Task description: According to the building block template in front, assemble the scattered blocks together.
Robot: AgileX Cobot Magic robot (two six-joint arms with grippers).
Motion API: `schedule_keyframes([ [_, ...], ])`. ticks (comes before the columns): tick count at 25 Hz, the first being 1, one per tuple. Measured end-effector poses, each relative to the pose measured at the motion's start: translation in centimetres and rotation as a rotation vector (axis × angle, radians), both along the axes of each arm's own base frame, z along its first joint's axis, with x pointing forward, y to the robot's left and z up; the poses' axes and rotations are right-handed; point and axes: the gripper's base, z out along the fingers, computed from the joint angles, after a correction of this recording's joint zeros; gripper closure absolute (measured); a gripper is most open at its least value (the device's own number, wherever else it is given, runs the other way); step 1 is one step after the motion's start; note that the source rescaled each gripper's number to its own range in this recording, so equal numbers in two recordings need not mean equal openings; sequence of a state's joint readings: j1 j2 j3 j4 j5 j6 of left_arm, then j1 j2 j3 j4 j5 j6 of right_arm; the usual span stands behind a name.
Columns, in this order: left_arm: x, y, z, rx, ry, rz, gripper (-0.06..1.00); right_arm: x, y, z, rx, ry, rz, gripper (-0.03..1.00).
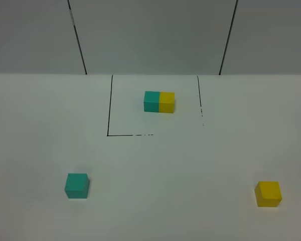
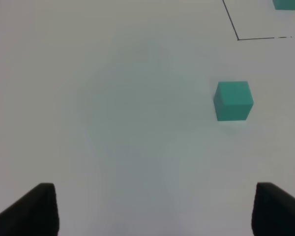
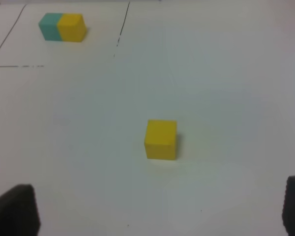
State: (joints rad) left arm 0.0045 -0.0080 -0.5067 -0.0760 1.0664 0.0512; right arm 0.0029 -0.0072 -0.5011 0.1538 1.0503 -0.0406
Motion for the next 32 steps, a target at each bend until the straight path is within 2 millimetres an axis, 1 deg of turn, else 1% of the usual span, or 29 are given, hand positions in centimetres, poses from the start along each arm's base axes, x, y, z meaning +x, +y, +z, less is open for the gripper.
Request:
schedule_keyframes([
  [11,0.0,0.0,0.0,0.0,0.0,0.0,-0.06,0.0,0.0,0.0,0.0,0.0,0.001,-0.03],
  [18,0.04,0.0,0.0,0.0,0.003,0.0,-0.06,-0.12,-0.04,0.0,0.003,0.0,0.1,-0.03],
  [32,0.04,0.0,0.0,0.0,0.003,0.0,-0.06,-0.13,-0.05,0.0,0.003,0.0,0.112,-0.03],
])
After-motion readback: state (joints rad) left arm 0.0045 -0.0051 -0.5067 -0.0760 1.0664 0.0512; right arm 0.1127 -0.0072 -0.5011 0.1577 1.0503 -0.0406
